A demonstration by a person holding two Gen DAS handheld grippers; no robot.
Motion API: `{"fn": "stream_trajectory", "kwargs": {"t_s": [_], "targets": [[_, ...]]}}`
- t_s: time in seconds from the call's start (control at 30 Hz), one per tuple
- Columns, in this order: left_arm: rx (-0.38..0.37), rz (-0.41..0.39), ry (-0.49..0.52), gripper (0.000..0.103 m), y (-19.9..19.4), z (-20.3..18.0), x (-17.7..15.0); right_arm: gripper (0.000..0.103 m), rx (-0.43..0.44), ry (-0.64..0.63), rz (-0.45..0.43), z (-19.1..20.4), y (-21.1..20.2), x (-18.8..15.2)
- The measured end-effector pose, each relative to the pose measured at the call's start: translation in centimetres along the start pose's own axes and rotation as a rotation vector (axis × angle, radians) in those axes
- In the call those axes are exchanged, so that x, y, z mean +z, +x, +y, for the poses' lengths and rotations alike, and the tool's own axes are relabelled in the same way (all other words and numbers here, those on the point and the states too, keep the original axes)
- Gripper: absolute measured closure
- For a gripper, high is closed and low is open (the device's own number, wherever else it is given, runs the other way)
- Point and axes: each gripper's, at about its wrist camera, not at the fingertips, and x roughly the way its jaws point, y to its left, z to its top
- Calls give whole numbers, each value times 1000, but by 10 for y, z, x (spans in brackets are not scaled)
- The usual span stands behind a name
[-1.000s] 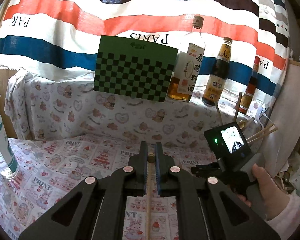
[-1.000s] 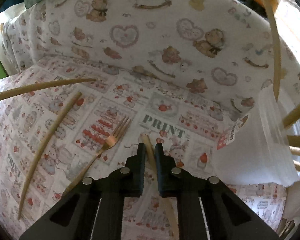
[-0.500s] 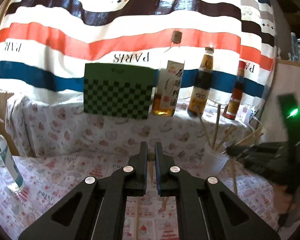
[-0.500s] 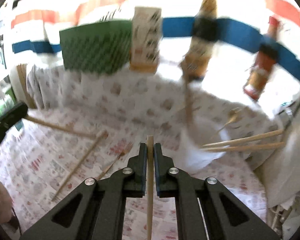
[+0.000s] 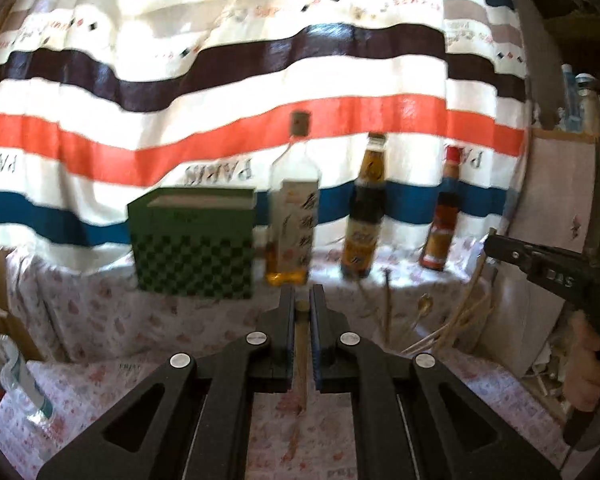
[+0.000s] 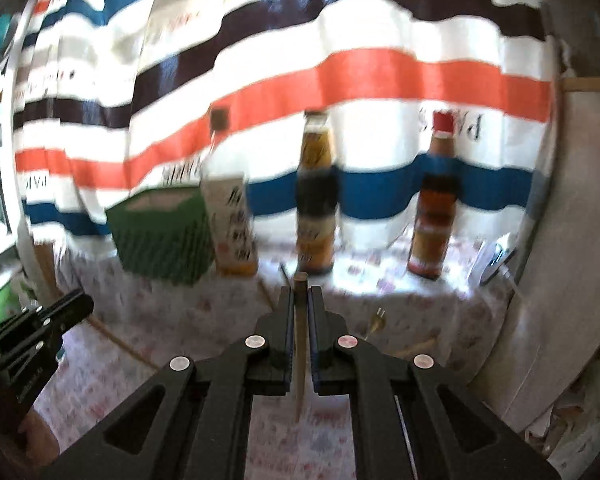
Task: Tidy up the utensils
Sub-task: 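Lower both chopsticks into the white cup and open both tools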
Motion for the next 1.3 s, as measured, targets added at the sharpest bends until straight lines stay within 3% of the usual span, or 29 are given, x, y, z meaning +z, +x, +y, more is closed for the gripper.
{"fn": "stream_trajectory", "kwargs": {"t_s": [0.2,0.4,0.57,0.9,1.03,1.3], "targets": [[-43,-18,0,97,9,-21,38,95,-5,52,-52,-22,4,30],[-249,26,-3,97,24,-54,57,95,-46,49,-123,-39,9,53],[-225,-29,20,97,41,-80,61,95,-21,56,-140,-52,23,50],[-192,-72,-31,97,83,-80,70,95,3,98,-72,-74,66,28],[-187,-45,1,97,99,-87,57,95,45,142,-31,-80,81,13],[-239,82,-37,97,139,-82,19,95,101,133,30,-81,95,-2]]}}
